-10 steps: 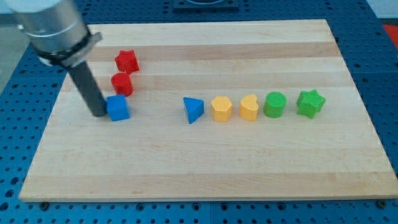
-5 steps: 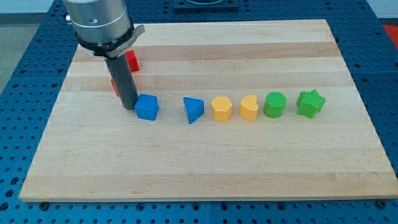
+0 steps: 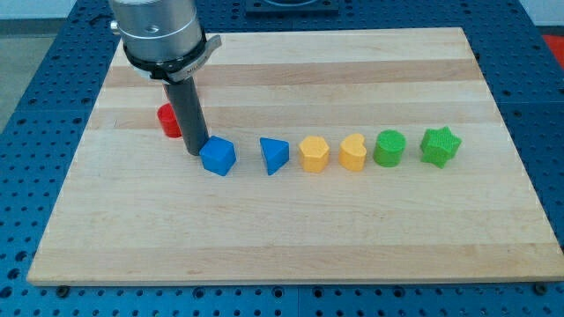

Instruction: Push the blue cube towards the blue triangle

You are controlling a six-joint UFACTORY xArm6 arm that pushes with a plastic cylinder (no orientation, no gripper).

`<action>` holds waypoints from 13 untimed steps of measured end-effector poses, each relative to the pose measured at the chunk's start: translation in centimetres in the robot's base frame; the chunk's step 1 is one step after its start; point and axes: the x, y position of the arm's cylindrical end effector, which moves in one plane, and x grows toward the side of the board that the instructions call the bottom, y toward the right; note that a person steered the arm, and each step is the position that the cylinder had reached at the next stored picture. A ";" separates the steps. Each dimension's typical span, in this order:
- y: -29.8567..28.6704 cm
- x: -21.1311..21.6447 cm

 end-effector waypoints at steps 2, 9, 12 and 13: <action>-2.2 1.1; -0.8 2.2; 2.4 2.4; 2.1 -0.7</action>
